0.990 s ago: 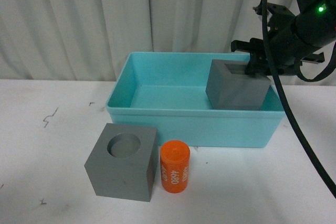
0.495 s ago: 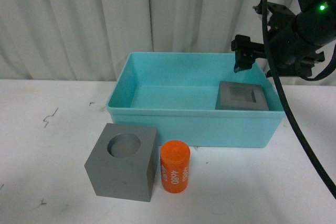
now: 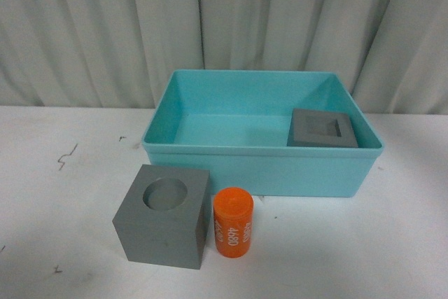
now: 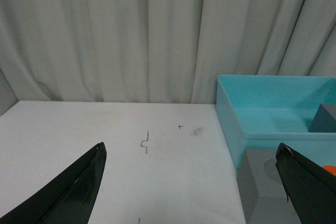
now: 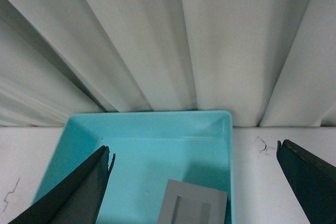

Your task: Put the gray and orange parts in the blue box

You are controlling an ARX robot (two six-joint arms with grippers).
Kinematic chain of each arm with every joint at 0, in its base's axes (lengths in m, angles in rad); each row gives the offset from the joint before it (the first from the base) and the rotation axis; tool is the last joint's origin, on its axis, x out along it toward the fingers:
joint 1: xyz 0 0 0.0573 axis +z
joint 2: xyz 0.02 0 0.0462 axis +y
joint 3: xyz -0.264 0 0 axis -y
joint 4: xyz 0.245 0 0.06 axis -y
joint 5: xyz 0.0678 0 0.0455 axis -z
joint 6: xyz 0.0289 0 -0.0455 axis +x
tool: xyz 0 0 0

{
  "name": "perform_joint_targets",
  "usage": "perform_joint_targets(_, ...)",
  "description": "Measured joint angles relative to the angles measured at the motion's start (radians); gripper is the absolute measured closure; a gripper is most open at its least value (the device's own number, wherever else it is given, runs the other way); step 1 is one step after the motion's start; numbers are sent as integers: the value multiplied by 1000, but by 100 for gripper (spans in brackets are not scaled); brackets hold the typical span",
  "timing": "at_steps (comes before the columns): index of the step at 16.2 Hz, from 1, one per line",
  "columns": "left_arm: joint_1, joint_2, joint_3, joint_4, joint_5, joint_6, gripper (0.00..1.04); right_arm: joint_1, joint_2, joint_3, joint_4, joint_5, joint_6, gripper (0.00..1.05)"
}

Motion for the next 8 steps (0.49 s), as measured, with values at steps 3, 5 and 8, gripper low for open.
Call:
perform_joint_targets(3, 0, 0, 0, 0, 0, 0, 7, 2, -201, -206, 209, 36, -20, 10)
perform_joint_targets(5, 0, 0, 0, 0, 0, 0, 7, 5, -385, -496, 537, 224, -131, 34)
perform_joint_targets(8, 0, 0, 0, 0, 0, 0, 7, -47, -615, -833, 696, 222, -174, 68)
